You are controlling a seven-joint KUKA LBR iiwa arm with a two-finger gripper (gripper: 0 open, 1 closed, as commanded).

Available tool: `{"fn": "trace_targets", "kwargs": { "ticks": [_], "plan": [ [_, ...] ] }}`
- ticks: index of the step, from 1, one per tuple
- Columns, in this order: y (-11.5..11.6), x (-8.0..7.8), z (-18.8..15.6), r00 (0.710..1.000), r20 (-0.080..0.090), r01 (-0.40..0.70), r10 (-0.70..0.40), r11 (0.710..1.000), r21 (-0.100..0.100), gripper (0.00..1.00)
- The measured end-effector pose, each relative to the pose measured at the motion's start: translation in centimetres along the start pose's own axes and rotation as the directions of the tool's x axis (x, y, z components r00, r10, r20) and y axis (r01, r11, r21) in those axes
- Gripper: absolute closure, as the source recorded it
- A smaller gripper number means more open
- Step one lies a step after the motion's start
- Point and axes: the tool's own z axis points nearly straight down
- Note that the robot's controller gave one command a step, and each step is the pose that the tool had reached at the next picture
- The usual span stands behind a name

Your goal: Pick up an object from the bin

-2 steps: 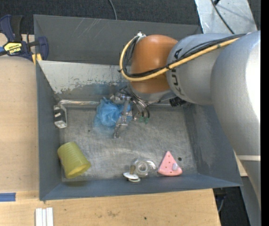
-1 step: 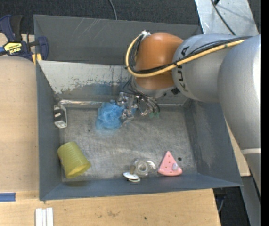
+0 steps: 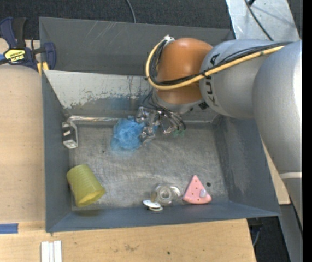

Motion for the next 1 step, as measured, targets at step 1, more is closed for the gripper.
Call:
{"fn": "trace_targets", "kwargs": {
  "ticks": [1],
  "plan": [
    [1.66,0.23,-3.96,0.999,-0.025,-0.045,0.045,0.999,0.001,1.00]
  ]
}}
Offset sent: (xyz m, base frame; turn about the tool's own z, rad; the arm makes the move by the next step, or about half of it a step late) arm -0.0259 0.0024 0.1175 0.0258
